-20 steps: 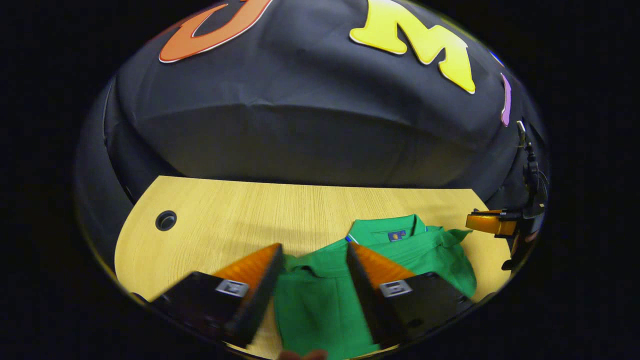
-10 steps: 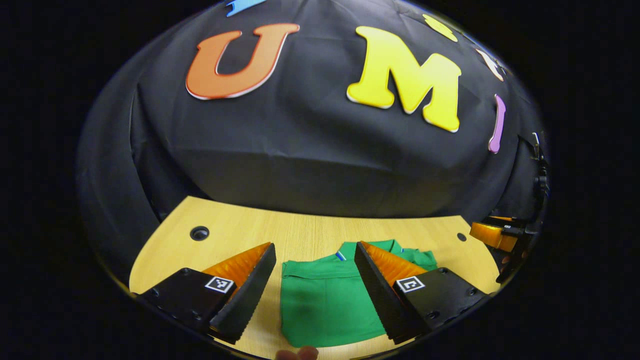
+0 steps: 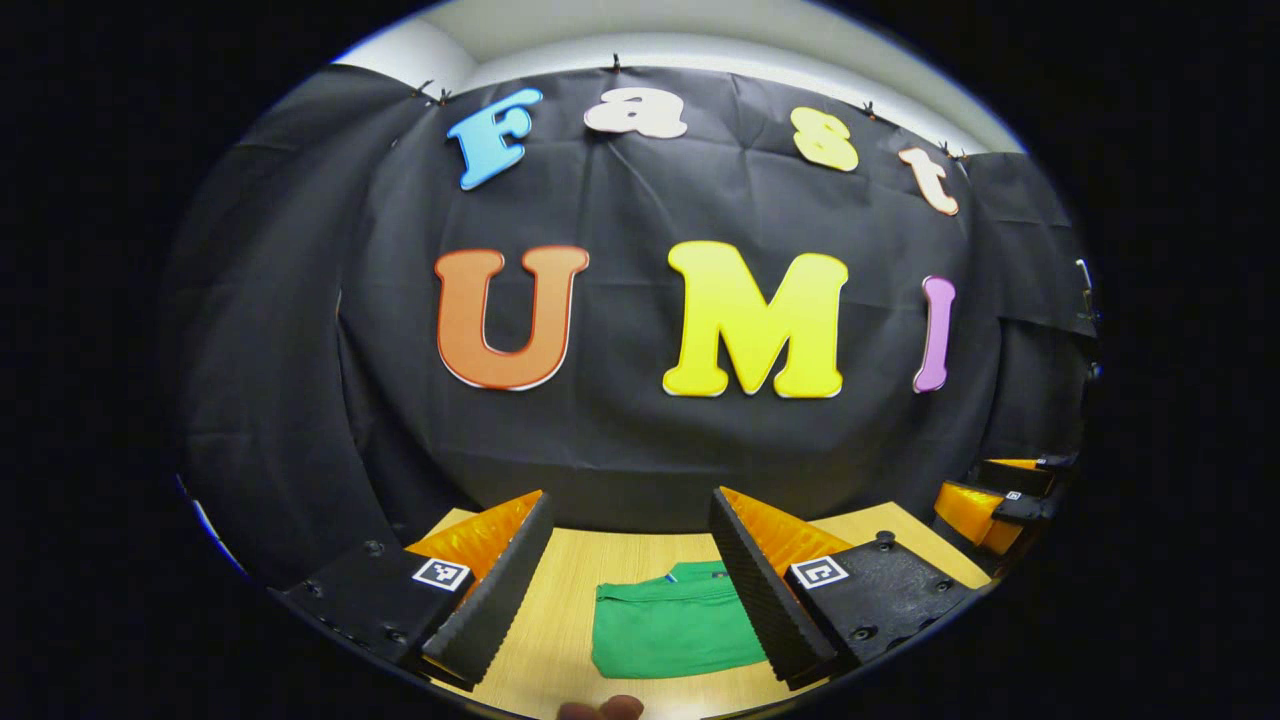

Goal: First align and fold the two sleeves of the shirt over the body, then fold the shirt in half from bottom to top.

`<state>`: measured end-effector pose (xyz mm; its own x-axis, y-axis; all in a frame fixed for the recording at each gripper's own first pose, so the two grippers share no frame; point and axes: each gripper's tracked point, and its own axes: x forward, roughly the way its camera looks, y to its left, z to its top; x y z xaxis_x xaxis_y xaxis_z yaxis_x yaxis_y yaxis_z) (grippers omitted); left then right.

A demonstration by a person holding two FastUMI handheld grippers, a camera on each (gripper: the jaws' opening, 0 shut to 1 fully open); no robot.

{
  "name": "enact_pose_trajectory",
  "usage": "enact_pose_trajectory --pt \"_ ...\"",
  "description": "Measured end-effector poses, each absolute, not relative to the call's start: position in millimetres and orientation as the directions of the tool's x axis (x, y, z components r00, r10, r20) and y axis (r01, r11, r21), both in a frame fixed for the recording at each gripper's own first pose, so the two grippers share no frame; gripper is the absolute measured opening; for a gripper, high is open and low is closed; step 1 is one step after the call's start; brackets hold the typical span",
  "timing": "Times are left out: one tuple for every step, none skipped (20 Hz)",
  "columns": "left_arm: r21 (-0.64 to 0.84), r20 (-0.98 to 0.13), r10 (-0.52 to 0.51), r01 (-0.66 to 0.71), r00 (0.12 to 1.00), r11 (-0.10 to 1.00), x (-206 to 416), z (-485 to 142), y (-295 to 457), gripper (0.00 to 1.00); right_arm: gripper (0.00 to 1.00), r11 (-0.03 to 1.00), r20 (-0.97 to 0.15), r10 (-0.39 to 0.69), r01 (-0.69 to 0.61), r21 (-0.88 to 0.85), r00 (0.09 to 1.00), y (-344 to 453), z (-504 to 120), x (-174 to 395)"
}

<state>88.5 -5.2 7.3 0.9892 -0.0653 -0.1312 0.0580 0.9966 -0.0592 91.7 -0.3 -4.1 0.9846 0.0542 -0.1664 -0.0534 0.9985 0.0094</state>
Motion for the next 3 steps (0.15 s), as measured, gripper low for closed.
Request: enact_pose_trajectory --pt "-0.051 -0.109 -0.062 0.057 0.992 0.997 75 16 -6 1.00 0.98 0.999 -0.147 0.048 -0.046 0.015 0.988 1 5 78" --pt "-0.040 -0.086 -0.055 0.052 0.995 0.998 63 22 -5 1.00 0.98 0.999 -0.136 0.044 -0.042 0.022 0.990 2 12 65" --pt "-0.032 -0.069 -0.048 0.046 0.996 0.998 50 28 -5 0.92 0.98 0.999 -0.124 0.040 -0.037 0.023 0.991 4 17 54"
